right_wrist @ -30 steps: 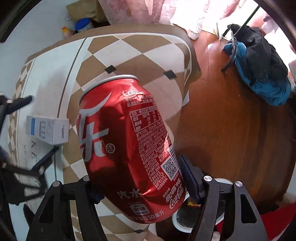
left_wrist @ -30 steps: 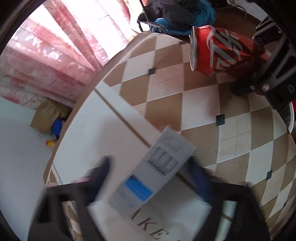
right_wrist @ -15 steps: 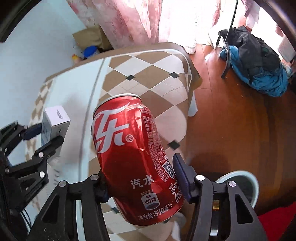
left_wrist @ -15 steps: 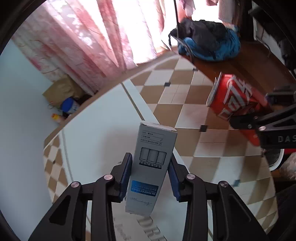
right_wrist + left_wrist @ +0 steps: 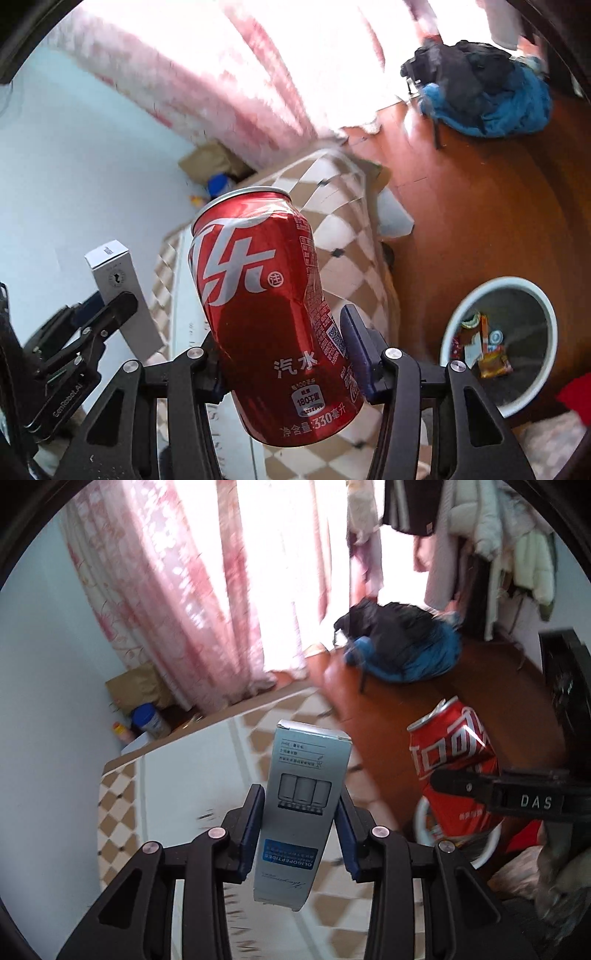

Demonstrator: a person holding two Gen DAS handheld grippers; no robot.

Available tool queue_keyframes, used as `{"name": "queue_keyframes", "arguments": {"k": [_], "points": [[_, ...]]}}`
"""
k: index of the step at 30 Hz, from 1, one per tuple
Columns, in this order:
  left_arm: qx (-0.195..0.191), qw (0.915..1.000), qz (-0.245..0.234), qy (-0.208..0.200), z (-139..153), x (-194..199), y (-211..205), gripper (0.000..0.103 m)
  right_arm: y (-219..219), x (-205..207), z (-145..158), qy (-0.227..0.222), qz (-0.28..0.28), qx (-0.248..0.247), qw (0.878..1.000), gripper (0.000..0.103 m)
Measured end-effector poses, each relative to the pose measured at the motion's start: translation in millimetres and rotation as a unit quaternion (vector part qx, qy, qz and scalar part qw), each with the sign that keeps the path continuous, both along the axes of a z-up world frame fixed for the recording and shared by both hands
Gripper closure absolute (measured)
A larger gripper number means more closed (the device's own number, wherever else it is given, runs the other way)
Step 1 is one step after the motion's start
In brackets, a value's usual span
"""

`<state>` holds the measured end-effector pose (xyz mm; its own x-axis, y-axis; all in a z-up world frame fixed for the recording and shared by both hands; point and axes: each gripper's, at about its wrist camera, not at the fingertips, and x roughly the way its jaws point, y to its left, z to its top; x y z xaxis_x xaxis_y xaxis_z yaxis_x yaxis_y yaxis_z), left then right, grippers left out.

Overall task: Collect trash
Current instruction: 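Carry the box and red can with both tools over the bin, then open both tools to drop the box and can into the bin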

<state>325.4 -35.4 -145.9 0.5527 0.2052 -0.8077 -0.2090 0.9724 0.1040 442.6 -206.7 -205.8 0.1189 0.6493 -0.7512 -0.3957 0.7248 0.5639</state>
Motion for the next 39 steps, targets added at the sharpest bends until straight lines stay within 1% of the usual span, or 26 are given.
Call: {"name": "queue_keyframes", "arguments": {"k": [4, 6, 8, 10, 11, 13, 14, 16, 17, 20, 23, 24, 25, 27, 28, 29, 30, 31, 32, 34, 35, 36, 39], "points": [[-0.031, 0.9989, -0.034, -0.014, 9.6, 13.0, -54.7, 0.069, -72.8, -1.0, 17.4, -0.008, -0.042, 0.011, 0.999, 0.05], [-0.053, 0.9971, -0.053, -0.014, 6.6, 24.5, -84.6, 0.069, -113.2, -1.4, 20.6, -0.015, -0.067, 0.001, 0.998, 0.05], [-0.076, 0.9948, -0.067, -0.005, -3.1, 38.0, -111.9, 0.069, -149.9, -1.9, 18.5, -0.015, -0.089, -0.011, 0.996, 0.05], [-0.102, 0.9915, -0.081, 0.01, -19.0, 53.0, -136.1, 0.069, -185.9, 1.7, 8.0, -0.01, -0.111, -0.028, 0.993, 0.051], [-0.122, 0.9886, -0.085, 0.024, -32.6, 63.7, -149.9, 0.069, -201.8, 3.4, 0.3, -0.006, -0.123, -0.037, 0.992, 0.051], [-0.144, 0.9845, -0.091, 0.041, -50.2, 77.3, -167.5, 0.069, -230.4, 6.1, -19.9, 0.008, -0.141, -0.055, 0.988, 0.051], [-0.153, 0.982, -0.095, 0.055, -65.9, 87.5, -179.1, 0.069, -242.3, 7.9, -31.3, 0.016, -0.15, -0.063, 0.987, 0.051], [-0.165, 0.9789, -0.096, 0.073, -86.9, 96.8, -192.7, 0.069, -264.1, 12.8, -56.0, 0.036, -0.161, -0.077, 0.983, 0.051], [-0.178, 0.9752, -0.097, 0.089, -102.9, 106.1, -199.9, 0.069, -273.7, 15.8, -72.1, 0.047, -0.167, -0.084, 0.981, 0.051], [-0.196, 0.9692, -0.094, 0.116, -131.5, 121.6, -212.5, 0.069, -287.5, 24.8, -106.4, 0.074, -0.175, -0.095, 0.977, 0.052], [-0.204, 0.965, -0.075, 0.146, -157.1, 138.4, -216.9, 0.066, -289.1, 35.7, -140.6, 0.094, -0.172, -0.106, 0.975, 0.052], [-0.205, 0.9641, -0.068, 0.154, -165.2, 143.9, -215.2, 0.055, -289.7, 38.6, -151.1, 0.1, -0.168, -0.109, 0.975, 0.052], [-0.204, 0.9644, -0.062, 0.157, -170.0, 147.1, -212.6, 0.039, -286.9, 42.5, -161.5, 0.107, -0.162, -0.11, 0.975, 0.052], [-0.202, 0.9657, -0.045, 0.157, -176.3, 147.3, -208.5, 0.023, -278.9, 47.8, -179.8, 0.125, -0.152, -0.108, 0.974, 0.052], [-0.202, 0.9655, -0.041, 0.159, -178.4, 146.9, -206.5, 0.019, -275.3, 51.9, -187.6, 0.129, -0.151, -0.11, 0.974, 0.051], [-0.191, 0.967, -0.032, 0.166, -181.5, 146.2, -204.0, 0.018, -270.5, 55.0, -194.8, 0.131, -0.148, -0.118, 0.973, 0.044], [-0.183, 0.9682, -0.027, 0.168, -184.1, 145.4, -203.8, 0.015, -264.6, 57.9, -202.1, 0.135, -0.142, -0.127, 0.972, 0.028], [-0.178, 0.969, -0.024, 0.17, -185.3, 143.2, -202.1, 0.012, -260.2, 59.5, -206.4, 0.138, -0.14, -0.128, 0.972, 0.019], [-0.171, 0.9699, -0.019, 0.172, -185.6, 139.0, -200.4, 0.012, -256.7, 60.4, -210.4, 0.141, -0.136, -0.131, 0.972, 0.008], [-0.16, 0.9714, -0.01, 0.175, -185.7, 132.8, -195.2, 0.011, -251.2, 59.4, -211.7, 0.138, -0.128, -0.14, 0.972, 0.007], [-0.155, 0.9721, -0.008, 0.176, -185.5, 130.1, -194.4, 0.011, -249.6, 58.5, -211.6, 0.135, -0.126, -0.145, 0.972, 0.005], [-0.147, 0.9729, -0.005, 0.178, -185.9, 127.0, -193.2, 0.011, -248.7, 56.0, -209.5, 0.132, -0.124, -0.156, 0.971, 0.0], [-0.13, 0.9739, -0.001, 0.186, -182.8, 112.3, -192.6, 0.011, -246.8, 47.2, -197.5, 0.109, -0.121, -0.192, 0.968, 0.0]]}}
